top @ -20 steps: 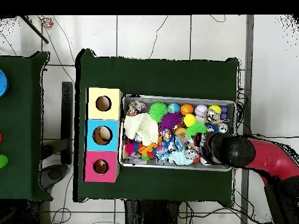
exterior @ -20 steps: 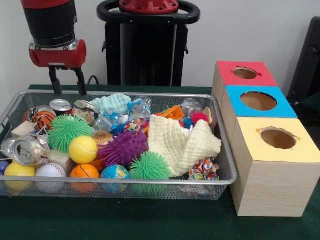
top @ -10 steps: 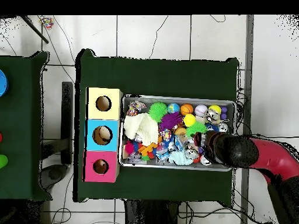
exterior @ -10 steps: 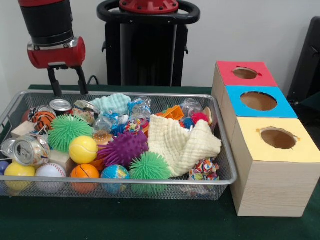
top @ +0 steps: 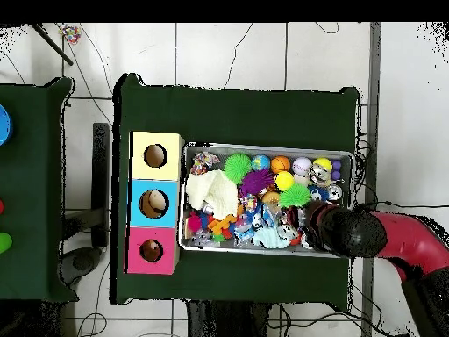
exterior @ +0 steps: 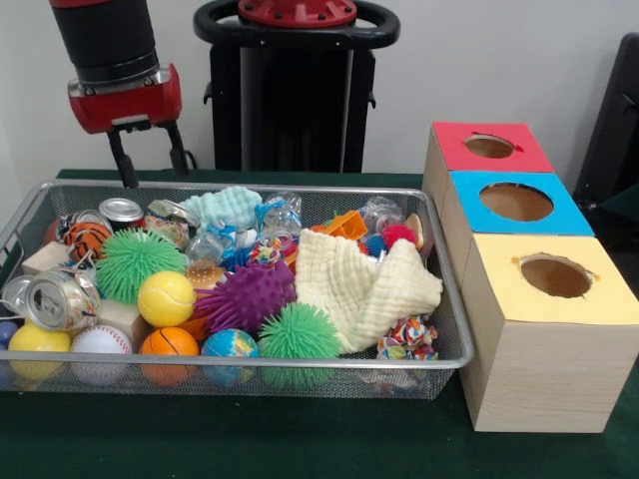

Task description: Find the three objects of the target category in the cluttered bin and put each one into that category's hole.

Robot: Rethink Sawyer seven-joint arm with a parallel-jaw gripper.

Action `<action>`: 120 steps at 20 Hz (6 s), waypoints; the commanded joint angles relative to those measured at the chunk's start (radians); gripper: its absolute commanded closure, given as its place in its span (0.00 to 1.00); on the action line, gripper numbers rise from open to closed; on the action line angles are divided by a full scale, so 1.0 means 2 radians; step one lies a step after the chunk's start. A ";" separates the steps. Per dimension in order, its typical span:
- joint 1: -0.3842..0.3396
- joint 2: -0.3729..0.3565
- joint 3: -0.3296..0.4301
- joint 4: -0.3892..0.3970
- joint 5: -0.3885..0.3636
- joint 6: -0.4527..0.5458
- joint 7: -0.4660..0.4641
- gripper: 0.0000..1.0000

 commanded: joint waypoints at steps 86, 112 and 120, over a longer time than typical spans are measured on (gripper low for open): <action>-0.025 0.010 -0.034 0.058 0.025 -0.032 -0.062 0.00; 0.038 0.051 -0.135 -0.173 0.002 0.030 -0.028 0.00; 0.075 0.054 -0.184 -0.179 -0.003 -0.017 0.011 0.00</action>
